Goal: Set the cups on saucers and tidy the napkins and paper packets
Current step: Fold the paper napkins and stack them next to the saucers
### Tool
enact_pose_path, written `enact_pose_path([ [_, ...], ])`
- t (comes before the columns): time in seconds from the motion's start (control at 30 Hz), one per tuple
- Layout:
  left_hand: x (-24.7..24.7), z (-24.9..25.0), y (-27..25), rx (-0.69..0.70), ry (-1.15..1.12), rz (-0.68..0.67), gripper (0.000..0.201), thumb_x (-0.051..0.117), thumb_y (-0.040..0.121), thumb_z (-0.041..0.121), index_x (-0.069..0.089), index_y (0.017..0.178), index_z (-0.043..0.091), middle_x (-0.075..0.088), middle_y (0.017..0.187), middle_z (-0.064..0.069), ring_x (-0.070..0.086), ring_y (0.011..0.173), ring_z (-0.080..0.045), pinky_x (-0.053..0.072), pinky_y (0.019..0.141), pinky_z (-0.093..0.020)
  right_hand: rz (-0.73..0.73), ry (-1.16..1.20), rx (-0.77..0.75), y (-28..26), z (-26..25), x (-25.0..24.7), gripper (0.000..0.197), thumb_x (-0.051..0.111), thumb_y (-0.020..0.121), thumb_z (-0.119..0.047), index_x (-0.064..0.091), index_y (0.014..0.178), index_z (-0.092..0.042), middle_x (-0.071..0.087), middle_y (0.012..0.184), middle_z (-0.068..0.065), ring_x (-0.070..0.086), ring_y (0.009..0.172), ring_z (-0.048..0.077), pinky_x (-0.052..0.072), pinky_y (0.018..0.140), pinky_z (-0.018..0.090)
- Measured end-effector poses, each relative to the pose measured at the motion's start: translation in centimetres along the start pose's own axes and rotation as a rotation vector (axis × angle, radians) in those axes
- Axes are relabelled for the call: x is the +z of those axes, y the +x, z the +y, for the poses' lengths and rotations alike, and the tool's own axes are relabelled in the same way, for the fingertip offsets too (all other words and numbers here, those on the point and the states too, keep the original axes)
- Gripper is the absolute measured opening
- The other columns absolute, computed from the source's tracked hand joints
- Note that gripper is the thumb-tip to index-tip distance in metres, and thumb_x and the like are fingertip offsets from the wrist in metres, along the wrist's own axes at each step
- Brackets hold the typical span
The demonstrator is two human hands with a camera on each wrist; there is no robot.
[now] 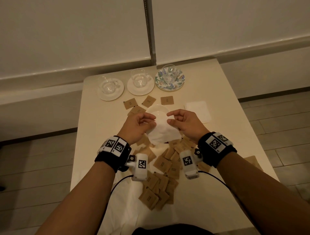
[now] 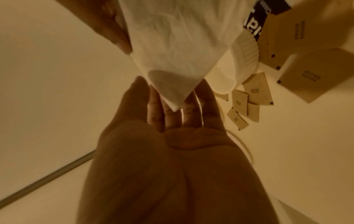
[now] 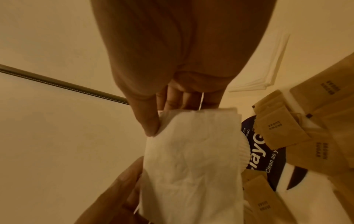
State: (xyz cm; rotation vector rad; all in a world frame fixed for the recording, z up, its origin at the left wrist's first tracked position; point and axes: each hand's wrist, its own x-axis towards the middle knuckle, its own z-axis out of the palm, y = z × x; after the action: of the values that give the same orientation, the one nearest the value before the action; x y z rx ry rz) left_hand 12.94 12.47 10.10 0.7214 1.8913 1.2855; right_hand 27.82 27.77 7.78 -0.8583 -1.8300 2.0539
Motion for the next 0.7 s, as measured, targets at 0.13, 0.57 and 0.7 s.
enact_pose_path([
  [0.13, 0.5, 0.9, 0.3, -0.002, 0.182, -0.145, 0.009, 0.072, 0.088, 0.025, 0.073, 0.097, 0.022, 0.058, 0.066, -0.003, 0.050, 0.062, -0.010, 0.040, 0.059, -0.012, -0.079, -0.010, 0.006, -0.1, -0.4, 0.2, 0.025, 0.076, 0.084, -0.019, 0.070, 0.108, -0.017, 0.052, 0.068, 0.002, 0.048, 0.066, 0.017, 0.041, 0.066, 0.029],
  [0.57, 0.5, -1.0, 0.4, -0.033, 0.010, 0.090, 0.012, 0.068, 0.092, 0.020, 0.071, 0.080, 0.023, 0.064, 0.074, -0.007, 0.058, 0.071, -0.021, 0.053, 0.076, -0.042, -0.097, -0.004, 0.183, -0.6, 1.3, -0.4, 0.017, 0.074, 0.085, -0.019, 0.070, 0.101, -0.013, 0.075, 0.095, 0.005, 0.072, 0.087, 0.020, 0.058, 0.073, 0.027],
  [0.7, 1.5, -1.7, 0.3, -0.014, -0.020, 0.215, 0.009, 0.065, 0.093, 0.017, 0.068, 0.086, 0.022, 0.067, 0.074, 0.000, 0.059, 0.067, -0.010, 0.051, 0.067, -0.029, -0.076, 0.212, 0.240, -0.8, 1.9, 0.7, 0.039, 0.077, 0.080, -0.005, 0.062, 0.115, -0.003, 0.073, 0.105, 0.014, 0.072, 0.095, 0.029, 0.060, 0.079, 0.043],
])
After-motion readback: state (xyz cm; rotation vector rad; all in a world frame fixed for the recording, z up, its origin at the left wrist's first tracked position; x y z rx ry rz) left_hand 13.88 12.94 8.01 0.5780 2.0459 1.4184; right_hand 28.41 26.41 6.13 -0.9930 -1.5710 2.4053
